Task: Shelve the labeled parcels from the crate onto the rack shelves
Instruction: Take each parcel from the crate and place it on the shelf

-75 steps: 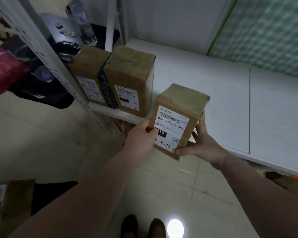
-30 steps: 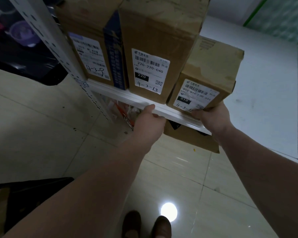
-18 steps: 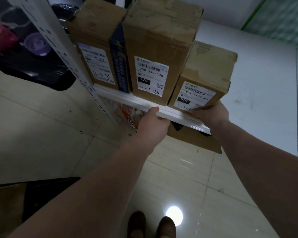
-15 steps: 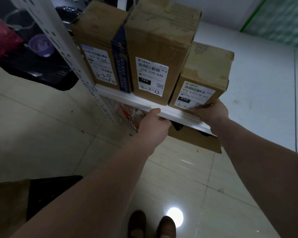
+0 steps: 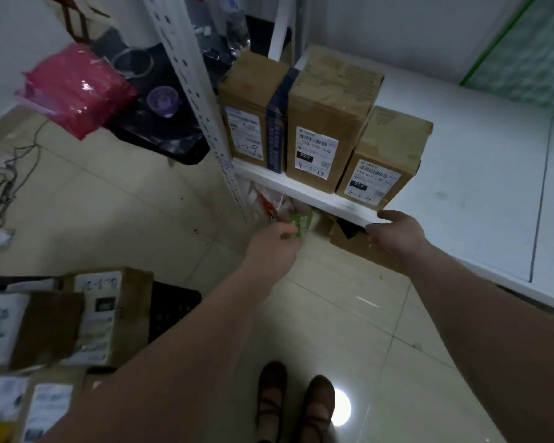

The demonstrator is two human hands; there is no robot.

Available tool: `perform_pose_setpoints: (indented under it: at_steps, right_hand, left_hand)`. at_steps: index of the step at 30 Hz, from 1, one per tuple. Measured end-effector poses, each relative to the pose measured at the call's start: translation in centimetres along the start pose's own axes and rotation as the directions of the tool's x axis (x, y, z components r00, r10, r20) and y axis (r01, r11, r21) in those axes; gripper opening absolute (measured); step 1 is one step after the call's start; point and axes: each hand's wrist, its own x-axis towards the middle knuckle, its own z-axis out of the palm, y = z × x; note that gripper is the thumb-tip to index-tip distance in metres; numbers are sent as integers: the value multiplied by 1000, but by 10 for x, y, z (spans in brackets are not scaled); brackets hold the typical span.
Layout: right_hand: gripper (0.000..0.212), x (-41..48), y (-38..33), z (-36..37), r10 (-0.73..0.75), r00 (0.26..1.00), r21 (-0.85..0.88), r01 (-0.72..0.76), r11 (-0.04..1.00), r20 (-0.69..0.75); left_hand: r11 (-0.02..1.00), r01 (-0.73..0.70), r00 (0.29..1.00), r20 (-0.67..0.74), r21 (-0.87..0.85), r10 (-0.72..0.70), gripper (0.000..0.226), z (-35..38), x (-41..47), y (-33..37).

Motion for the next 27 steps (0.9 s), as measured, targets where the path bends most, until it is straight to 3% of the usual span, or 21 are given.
perform_pose_setpoints:
  at_steps: [3, 7, 13, 16, 22, 27]
  right_hand:
    - [34, -51, -6, 11, 16, 992, 121, -31, 992, 123]
    - [26, -114, -4, 34, -36, 967, 154, -3, 988, 252]
    - [14, -216, 24, 72, -40, 943, 92, 10, 996, 330]
    - [12, -261, 43, 97, -58, 933, 36, 49, 998, 356]
    - [19, -340, 65, 173, -236, 919, -133, 289, 948, 317]
    - [38, -417, 91, 252, -240, 933, -237, 306, 922, 269]
  left_hand:
    - [999, -33, 999, -38, -1, 33, 21, -25, -34, 4]
    - [999, -44, 997, -63, -2, 44, 39, -51, -79, -8]
    - [980, 7, 990, -140, 198, 21, 27, -84, -157, -53]
    - [979, 40, 989, -147, 199, -11, 26, -112, -188, -85]
    - [995, 88, 970, -232, 53, -74, 17, -207, -253, -164]
    - [990, 131, 929, -342, -43, -138, 15, -311, -307, -247]
